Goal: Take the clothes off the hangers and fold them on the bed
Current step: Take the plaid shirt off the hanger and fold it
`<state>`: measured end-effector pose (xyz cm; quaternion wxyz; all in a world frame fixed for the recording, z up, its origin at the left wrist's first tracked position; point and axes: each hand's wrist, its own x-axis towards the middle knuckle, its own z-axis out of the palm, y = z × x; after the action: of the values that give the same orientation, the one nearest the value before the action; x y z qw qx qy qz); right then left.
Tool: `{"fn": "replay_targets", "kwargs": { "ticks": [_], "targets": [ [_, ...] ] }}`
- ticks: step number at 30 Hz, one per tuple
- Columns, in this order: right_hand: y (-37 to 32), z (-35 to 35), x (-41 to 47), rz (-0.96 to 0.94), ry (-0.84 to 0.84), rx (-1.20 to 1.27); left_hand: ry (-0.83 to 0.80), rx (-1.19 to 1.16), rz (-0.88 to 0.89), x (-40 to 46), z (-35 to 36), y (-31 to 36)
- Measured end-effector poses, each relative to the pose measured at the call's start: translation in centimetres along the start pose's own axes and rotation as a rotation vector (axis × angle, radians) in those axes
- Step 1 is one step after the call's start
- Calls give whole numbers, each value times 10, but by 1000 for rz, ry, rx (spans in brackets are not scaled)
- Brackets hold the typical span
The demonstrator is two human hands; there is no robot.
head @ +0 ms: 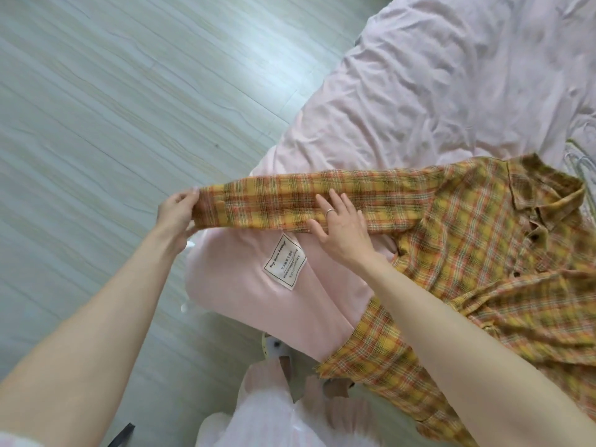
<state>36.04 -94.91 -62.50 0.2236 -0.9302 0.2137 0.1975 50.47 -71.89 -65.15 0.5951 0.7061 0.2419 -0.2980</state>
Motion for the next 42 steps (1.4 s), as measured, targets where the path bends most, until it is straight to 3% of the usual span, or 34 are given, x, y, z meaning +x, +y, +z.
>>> {"fn": "replay_targets", "kwargs": {
  "ticks": [5, 9, 14, 19, 25, 28, 32, 36, 42],
  "targets": [
    [8, 12, 2, -11, 17, -82, 31, -63, -406, 6, -5, -29],
    [11, 16, 9, -16, 77, -127, -67, -189, -454, 14, 3, -27],
    [11, 20, 20, -22, -158, -214, -91, -315, -541, 24, 21, -20],
    [7, 14, 16, -10, -193, -22, -131, -586, -381, 16, 20, -9],
    [11, -26, -2, 134, -222, 541, -119, -723, -301, -23, 41, 35],
    [20, -48, -22, 196, -223, 733, -166, -628, -242, -46, 64, 60],
    [50, -80, -52, 290, -148, 988, -347, -505, -157, -96, 118, 84],
    [100, -109, -99, 375, 29, 1277, -507, -337, -88, -171, 195, 83],
    [173, -146, -176, 390, 243, 1490, -589, 28, 137, -291, 294, 51]
  ]
}}
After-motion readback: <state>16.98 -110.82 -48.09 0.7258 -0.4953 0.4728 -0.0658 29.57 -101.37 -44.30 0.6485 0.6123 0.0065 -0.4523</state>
